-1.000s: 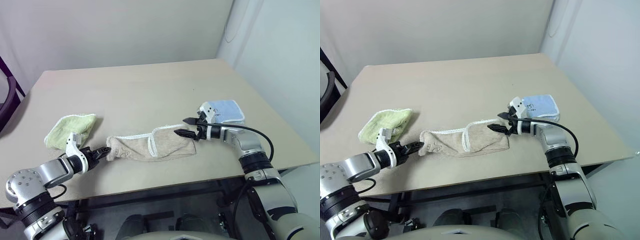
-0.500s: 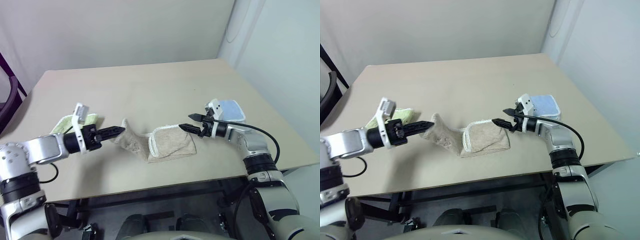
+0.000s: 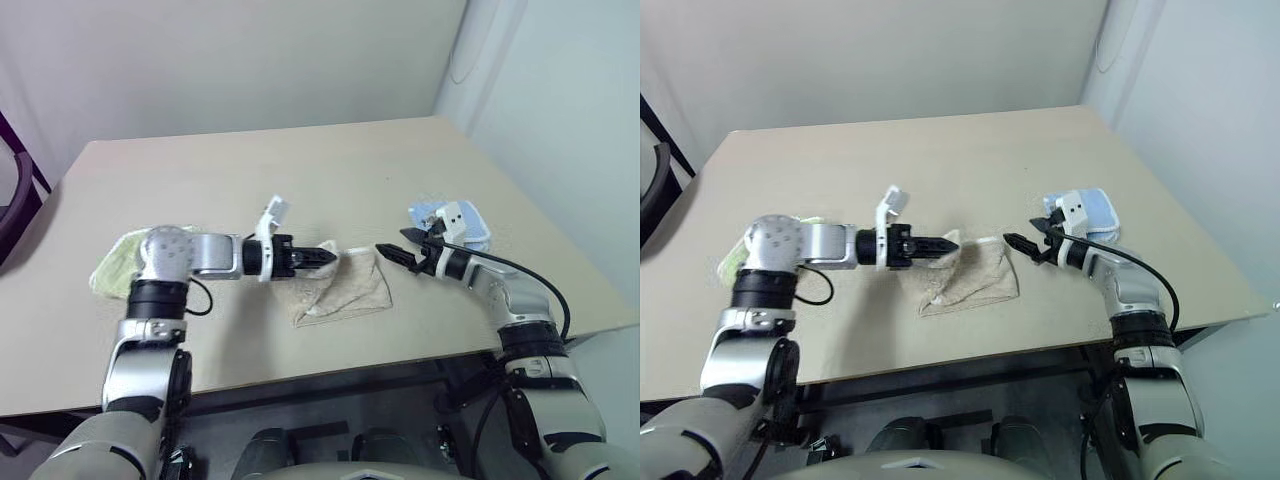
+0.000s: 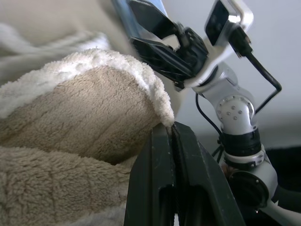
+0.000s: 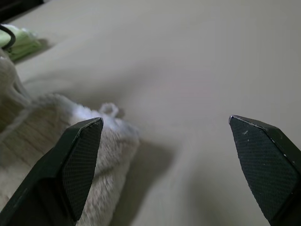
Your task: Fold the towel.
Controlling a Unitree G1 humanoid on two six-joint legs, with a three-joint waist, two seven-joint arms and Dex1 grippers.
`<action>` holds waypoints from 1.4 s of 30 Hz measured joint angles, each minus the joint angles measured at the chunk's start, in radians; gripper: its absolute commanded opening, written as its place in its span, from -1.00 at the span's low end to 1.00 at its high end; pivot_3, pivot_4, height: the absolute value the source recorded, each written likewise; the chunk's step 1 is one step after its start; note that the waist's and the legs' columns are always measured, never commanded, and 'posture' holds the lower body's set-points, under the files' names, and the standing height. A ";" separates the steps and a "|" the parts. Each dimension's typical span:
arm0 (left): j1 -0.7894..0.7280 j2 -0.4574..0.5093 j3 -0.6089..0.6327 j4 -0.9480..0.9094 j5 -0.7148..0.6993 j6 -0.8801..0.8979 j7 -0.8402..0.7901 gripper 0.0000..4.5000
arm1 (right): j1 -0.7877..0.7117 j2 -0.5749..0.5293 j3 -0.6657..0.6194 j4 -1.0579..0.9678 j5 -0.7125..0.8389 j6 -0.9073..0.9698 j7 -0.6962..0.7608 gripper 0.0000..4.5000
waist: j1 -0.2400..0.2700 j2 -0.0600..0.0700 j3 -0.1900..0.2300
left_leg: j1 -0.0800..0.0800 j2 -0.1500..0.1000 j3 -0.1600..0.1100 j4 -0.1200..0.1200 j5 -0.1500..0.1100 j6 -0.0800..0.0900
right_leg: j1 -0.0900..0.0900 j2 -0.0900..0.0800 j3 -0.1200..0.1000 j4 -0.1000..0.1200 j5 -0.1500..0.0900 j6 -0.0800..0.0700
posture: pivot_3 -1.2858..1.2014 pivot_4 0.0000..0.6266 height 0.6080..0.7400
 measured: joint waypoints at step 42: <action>-0.035 -0.012 -0.161 -0.281 0.453 -0.215 -0.642 0.99 | -0.053 -0.014 -0.050 -0.016 0.052 0.147 -0.160 1.00 | -0.001 -0.001 0.007 | 0.003 0.001 0.000 0.006 0.001 0.005 | 0.005 0.004 0.001 0.006 -0.001 0.010 | 0.03 -1.00 1.00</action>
